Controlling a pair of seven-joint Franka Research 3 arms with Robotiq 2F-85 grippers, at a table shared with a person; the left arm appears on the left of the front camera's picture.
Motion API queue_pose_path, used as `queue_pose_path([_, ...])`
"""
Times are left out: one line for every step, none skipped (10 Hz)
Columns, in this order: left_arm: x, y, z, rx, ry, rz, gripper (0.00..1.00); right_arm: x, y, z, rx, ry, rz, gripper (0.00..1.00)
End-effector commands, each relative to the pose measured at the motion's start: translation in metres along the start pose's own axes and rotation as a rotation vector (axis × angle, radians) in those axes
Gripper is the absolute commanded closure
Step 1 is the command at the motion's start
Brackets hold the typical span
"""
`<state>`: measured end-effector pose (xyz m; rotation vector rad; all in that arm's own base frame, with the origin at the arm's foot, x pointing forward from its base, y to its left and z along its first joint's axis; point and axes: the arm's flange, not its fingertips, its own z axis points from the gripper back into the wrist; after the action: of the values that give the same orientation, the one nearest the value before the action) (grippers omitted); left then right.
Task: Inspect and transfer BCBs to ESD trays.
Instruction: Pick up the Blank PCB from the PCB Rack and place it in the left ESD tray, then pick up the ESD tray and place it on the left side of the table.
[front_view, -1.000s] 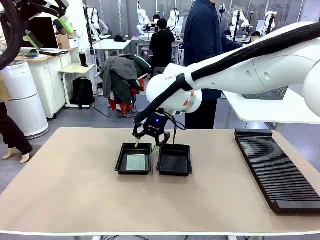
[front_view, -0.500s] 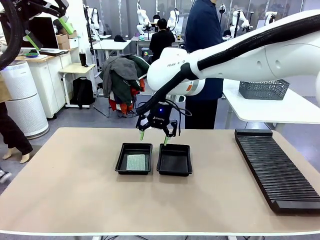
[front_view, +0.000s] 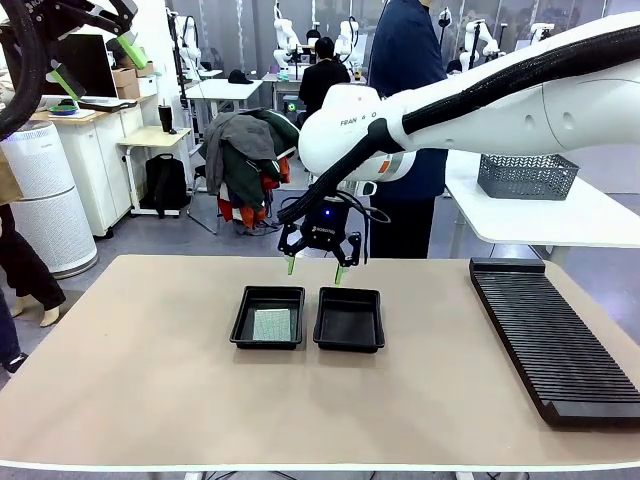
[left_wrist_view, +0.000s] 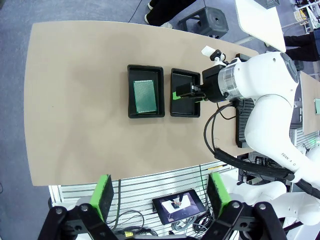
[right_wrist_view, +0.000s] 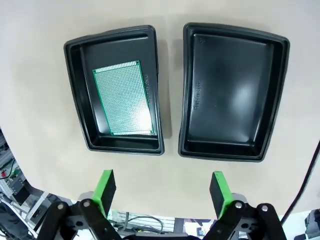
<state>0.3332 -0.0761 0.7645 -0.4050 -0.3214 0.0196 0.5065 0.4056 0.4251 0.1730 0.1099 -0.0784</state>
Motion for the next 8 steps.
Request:
queue_pose_path([-0.0007, 0.0014, -0.0015, 0.001, 0.003, -0.008, 0.0, -0.0014, 0.0014, -0.0026, 0.003, 0.008, -0.001, 0.0])
queue_pose_path([-0.0007, 0.0014, -0.0015, 0.001, 0.003, -0.008, 0.0, -0.0014, 0.0014, -0.0026, 0.003, 0.008, -0.001, 0.0])
queue_pose_path([-0.0007, 0.0014, -0.0015, 0.001, 0.003, -0.008, 0.0, -0.0014, 0.0014, -0.0026, 0.003, 0.008, -0.001, 0.0])
queue_pose_path([-0.0007, 0.0014, -0.0015, 0.001, 0.003, -0.008, 0.0, -0.0014, 0.0014, -0.0026, 0.003, 0.008, -0.001, 0.0])
queue_pose_path([-0.0007, 0.0014, -0.0015, 0.001, 0.003, -0.008, 0.0, -0.0014, 0.0014, -0.0026, 0.003, 0.008, -0.001, 0.0])
queue_pose_path([-0.0007, 0.0014, -0.0015, 0.001, 0.003, -0.008, 0.0, -0.0014, 0.0014, -0.0026, 0.003, 0.008, -0.001, 0.0])
queue_pose_path([-0.0007, 0.0014, -0.0015, 0.001, 0.003, -0.008, 0.0, -0.0014, 0.0014, -0.0026, 0.003, 0.008, -0.001, 0.0])
queue_pose_path([-0.0007, 0.0014, -0.0015, 0.001, 0.003, -0.008, 0.0, -0.0014, 0.0014, -0.0026, 0.003, 0.008, -0.001, 0.0])
